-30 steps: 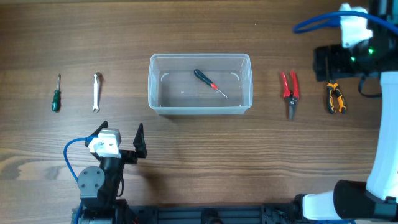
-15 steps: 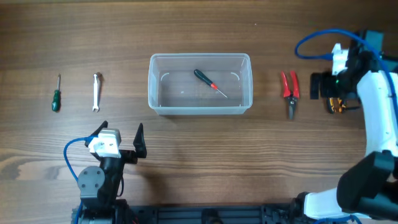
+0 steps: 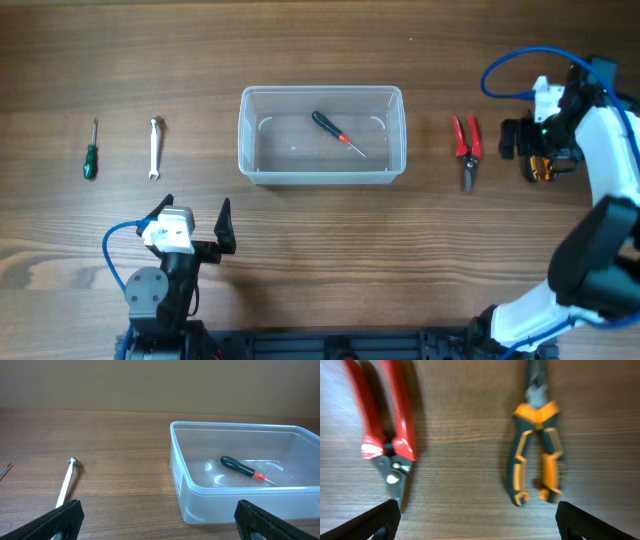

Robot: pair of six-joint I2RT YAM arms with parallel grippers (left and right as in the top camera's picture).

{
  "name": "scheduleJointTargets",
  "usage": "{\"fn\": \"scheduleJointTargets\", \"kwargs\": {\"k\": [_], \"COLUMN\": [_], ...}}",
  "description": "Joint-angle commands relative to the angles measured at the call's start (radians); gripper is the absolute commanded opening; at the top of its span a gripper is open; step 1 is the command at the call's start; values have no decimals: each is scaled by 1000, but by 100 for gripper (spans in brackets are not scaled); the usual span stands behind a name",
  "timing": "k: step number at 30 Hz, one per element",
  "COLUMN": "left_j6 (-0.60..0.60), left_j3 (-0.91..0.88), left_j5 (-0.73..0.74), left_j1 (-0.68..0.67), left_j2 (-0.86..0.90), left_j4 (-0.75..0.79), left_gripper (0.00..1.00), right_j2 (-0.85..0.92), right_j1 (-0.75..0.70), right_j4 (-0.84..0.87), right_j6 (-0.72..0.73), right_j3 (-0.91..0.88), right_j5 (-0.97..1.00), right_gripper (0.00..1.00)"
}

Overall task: Pack container
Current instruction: 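Move the right gripper back right over the orange-black pliers, then lower the right gripper and grasp the orange-black pliers handles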

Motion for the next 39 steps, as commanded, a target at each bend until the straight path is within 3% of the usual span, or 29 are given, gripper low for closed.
{"fn": "scheduleJointTargets", "kwargs": {"k": [1,6,17,39], "left_j6": [16,16,16,16], "left_j3": [-9,-9,-9,-9], "left_j5": [9,9,9,9], "left_j1": [-6,-6,-6,-6], "left_j2": [-5,-5,-5,-5], "left_j4": [5,5,5,5], "left_gripper": [100,100,100,100], "right_j2": [96,127,127,133], "right_j1": [4,0,-35,-43], "right_j4": [10,40,41,43], "right_j6": [-17,8,-71,-73], "right_j3": [2,3,13,13], "right_j5": [-22,54,-5,-17], "right_gripper": [100,100,100,100]}}
